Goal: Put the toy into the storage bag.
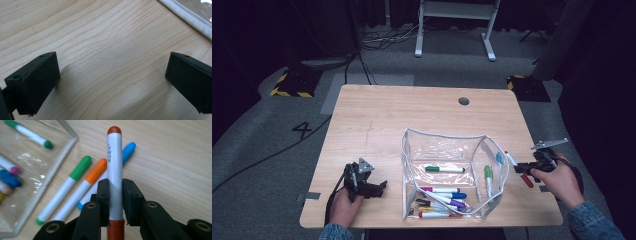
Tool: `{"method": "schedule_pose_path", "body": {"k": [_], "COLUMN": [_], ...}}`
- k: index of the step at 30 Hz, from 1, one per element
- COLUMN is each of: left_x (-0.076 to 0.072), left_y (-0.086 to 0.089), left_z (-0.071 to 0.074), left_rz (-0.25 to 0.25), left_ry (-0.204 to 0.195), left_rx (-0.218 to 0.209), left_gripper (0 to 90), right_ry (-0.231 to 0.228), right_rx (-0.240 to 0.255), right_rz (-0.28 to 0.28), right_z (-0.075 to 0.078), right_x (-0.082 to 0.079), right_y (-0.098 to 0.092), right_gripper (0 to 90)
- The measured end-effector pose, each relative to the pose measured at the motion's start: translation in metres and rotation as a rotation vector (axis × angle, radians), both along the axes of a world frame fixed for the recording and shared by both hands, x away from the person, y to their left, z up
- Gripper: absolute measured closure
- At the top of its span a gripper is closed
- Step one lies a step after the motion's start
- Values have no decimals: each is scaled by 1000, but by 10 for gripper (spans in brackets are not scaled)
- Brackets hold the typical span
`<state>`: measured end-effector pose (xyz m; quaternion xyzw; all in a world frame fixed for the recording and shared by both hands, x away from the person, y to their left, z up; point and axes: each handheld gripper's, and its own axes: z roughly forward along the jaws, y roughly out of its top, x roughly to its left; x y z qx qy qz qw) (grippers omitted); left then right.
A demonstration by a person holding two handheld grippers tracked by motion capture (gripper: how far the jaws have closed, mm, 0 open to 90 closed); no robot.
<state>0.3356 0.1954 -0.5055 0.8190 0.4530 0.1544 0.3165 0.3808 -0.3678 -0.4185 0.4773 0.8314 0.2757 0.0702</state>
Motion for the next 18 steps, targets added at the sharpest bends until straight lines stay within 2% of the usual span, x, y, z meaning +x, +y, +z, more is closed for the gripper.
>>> {"method": "schedule_pose_path", "body": {"k": [10,18], "left_x": [0,0], "left_y": [0,0], "left_z": [0,0], "left_rz": [0,1], "left_ry": [0,0], "left_rx": [0,0], "left_gripper": [0,0], "right_ry": [-77,-122], "right_rx": [81,103], "right_rz": [86,171], "right_z": [58,102], "right_x": [-27,-42], "right_y": [10,31], "right_gripper": [770,771]}}
